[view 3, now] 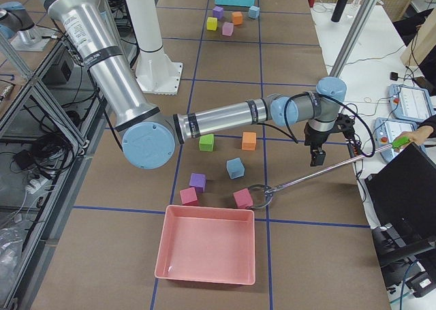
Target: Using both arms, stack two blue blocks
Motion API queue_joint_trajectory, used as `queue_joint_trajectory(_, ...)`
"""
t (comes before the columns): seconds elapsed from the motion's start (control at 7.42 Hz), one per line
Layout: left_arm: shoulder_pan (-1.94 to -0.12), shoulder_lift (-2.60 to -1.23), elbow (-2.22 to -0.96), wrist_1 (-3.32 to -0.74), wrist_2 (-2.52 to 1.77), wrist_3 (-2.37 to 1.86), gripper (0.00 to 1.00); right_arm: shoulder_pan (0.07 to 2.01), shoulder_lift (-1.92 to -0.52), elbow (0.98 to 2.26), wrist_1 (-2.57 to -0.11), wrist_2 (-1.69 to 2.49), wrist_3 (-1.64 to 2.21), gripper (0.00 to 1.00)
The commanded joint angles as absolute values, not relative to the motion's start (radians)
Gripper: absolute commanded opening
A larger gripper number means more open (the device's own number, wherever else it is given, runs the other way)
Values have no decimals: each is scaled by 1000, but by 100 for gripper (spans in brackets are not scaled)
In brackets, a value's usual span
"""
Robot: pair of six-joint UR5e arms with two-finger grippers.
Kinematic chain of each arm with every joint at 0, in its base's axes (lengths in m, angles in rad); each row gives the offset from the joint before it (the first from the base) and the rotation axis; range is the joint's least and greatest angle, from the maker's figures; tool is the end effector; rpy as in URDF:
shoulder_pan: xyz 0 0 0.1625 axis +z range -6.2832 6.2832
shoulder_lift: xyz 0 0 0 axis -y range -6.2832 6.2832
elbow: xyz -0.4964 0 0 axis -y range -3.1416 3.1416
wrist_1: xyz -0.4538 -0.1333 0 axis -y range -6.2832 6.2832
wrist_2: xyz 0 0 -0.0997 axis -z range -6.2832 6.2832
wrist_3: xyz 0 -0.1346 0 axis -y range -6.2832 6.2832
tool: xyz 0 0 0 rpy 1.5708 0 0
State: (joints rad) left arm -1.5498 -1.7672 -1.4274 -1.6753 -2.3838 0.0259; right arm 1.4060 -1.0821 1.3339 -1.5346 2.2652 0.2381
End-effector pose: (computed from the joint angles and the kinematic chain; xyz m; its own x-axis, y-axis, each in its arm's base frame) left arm -0.0216 -0.6636 0.7010 0.6840 0.1539 -0.7131 -0.0385 0.9837 0.1754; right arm -0.0843 -0.7944 0.5586 0.7448 -0.0737 0.6633 -0.0189 0.9912 0.1313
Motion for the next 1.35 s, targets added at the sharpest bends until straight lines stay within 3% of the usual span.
queue_joint_trajectory(0.0,-1546,-1776,-1422,-1675,-2384,-1,98,1404,-1077,1351,-1549,2282,244,100)
queue_joint_trajectory(0.54,-1543,-1795,-1425,-1677,-2384,-49,98,1310,-1242,1633,-1603,2355,334,100)
queue_joint_trajectory(1.21,-1542,-1795,-1420,-1687,-2384,-52,98,1309,-1307,1709,-1621,2381,374,100)
